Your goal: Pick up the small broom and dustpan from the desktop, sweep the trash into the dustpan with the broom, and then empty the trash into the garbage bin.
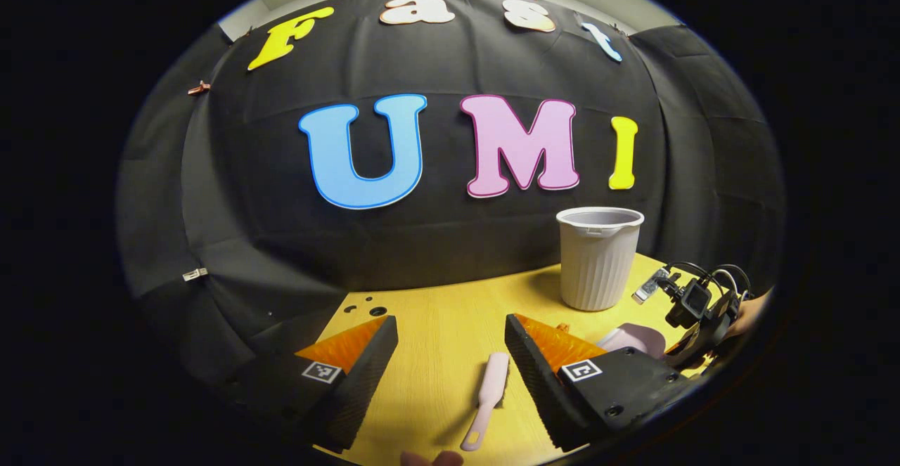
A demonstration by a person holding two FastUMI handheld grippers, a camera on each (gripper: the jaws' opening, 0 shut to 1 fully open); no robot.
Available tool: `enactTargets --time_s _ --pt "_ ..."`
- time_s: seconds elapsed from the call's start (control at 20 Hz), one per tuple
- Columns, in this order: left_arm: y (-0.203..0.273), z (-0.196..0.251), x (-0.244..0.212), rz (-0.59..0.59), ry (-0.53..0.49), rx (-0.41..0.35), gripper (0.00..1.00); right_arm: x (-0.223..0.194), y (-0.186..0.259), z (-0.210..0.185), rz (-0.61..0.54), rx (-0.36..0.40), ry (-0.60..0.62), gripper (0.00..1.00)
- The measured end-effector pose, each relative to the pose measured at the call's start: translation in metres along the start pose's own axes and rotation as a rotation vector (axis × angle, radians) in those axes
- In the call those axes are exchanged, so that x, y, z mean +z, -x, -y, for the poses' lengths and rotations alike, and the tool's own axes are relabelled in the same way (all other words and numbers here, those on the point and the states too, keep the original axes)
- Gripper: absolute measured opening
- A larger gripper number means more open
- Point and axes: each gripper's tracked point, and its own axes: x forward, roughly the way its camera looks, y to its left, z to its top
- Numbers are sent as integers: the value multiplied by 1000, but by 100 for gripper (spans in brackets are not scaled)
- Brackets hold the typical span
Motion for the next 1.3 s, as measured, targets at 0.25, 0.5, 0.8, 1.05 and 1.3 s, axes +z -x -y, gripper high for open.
enactTargets --time_s 0.25,0.5,0.8,1.05,1.3 --pt "-2 6 -23 -55 20 -2 98 3 0 -1 21 23 -15 39" --pt "-10 11 -57 -154 3 -35 98 7 8 -1 56 30 -10 37" --pt "-29 42 -134 -439 67 -188 98 -6 37 1 85 32 98 37" --pt "-38 49 -201 -681 28 -247 96 -25 51 5 79 28 129 37" --pt "-59 52 -228 -768 -21 -265 90 -37 54 7 61 25 129 37"
